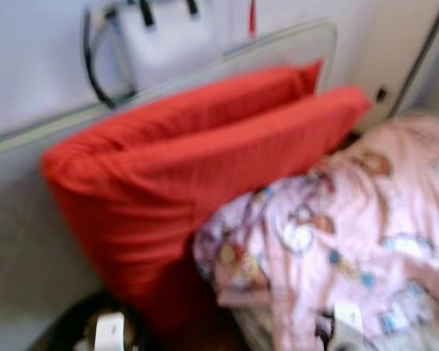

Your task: Clean up the room

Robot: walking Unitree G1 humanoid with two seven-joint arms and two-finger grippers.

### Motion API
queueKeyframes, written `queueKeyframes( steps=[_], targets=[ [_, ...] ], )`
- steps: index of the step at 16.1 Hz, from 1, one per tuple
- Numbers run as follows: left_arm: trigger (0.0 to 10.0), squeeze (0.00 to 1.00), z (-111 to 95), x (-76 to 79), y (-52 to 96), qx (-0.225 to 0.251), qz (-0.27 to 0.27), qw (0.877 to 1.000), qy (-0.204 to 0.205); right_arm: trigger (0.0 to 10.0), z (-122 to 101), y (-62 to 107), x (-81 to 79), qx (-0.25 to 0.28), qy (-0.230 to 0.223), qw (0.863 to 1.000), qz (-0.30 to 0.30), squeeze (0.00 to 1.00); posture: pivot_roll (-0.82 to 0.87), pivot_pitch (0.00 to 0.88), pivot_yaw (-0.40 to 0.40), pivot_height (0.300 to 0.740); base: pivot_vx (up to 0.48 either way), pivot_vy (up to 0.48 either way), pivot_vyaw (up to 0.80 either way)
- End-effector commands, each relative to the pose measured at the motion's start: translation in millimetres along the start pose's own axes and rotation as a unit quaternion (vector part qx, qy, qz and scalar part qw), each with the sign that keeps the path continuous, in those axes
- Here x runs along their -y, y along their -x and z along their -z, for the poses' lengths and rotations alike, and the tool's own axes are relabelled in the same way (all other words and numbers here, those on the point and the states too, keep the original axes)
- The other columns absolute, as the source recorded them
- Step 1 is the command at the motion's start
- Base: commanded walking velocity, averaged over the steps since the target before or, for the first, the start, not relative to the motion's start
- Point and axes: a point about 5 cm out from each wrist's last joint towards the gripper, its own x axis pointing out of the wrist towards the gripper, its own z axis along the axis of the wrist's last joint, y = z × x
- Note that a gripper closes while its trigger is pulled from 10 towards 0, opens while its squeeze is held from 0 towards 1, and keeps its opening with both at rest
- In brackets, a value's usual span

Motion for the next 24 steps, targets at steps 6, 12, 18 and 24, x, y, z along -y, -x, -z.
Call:
queueKeyframes(
  steps=[6, 12, 18, 24],
  targets=[
    [10.0, 0.0, -120.5, 6.4, -6.3, 0.278, -0.01, 0.96, 0.015, 10.0, -88.9, -8.5, -41.0, 0.182, 0.004, 0.981, -0.073, 0.0, 0.0, 0.0, -0.016, 0.74, 0.0, 0.0, 0.0],
    [10.0, 0.0, -146.0, 6.4, 6.4, 0.352, -0.007, 0.936, 0.016, 10.0, -102.7, -4.8, -48.1, 0.231, -0.002, 0.97, -0.082, 0.0, 0.04, 0.0, -0.014, 0.74, 0.0, 0.0, 0.0],
    [10.0, 0.0, -159.3, 4.8, 15.4, 0.372, -0.006, 0.928, 0.027, 10.0, -117.1, -2.1, -56.2, 0.263, -0.01, 0.96, -0.095, 0.0, 0.05, 0.0, -0.03, 0.74, 0.0, 0.0, 0.0],
    [10.0, 0.0, -153.4, 6.1, 21.7, 0.36, 0.005, 0.933, 0.01, 10.0, -113.4, -0.4, -50.0, 0.269, -0.036, 0.96, -0.072, 0.0, 0.03, 0.028, -0.015, 0.74, 0.0, 0.178, 0.0]
  ],
)
